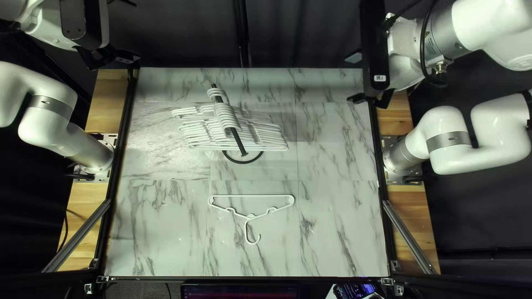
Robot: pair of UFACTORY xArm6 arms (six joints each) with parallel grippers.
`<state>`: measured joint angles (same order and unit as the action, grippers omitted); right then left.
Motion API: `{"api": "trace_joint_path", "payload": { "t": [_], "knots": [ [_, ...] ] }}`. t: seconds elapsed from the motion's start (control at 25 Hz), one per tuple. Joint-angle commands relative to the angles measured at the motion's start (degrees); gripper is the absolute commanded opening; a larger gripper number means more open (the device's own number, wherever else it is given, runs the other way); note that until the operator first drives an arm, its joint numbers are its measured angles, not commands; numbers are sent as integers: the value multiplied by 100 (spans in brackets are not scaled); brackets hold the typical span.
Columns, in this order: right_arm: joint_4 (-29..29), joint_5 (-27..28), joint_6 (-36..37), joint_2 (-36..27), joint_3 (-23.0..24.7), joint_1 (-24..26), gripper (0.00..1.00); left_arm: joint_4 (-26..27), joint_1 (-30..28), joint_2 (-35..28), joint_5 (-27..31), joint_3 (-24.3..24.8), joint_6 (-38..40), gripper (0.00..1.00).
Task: Remove hangers from rack and place onto table
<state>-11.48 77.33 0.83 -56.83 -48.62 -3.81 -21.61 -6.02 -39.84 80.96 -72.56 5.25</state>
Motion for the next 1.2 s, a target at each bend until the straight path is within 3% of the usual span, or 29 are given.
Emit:
{"api": "trace_joint_path", "payload": {
  "t": [0.04, 0.6, 0.88, 1.2],
  "knots": [
    [0, 0, 0, 0, 0, 0, 100, 0, 0, 0, 0, 0, 0, 100],
    [0, 0, 0, 0, 0, 0, 100, 46, -51, -79, 11, 99, 97, 100],
    [0, 0, 0, 0, 0, 0, 100, -454, -1874, -67, 509, 603, 1884, 100],
    [0, 0, 0, 0, 0, 0, 100, -92, -2349, 789, 255, 971, 3008, 100]
  ]
}}
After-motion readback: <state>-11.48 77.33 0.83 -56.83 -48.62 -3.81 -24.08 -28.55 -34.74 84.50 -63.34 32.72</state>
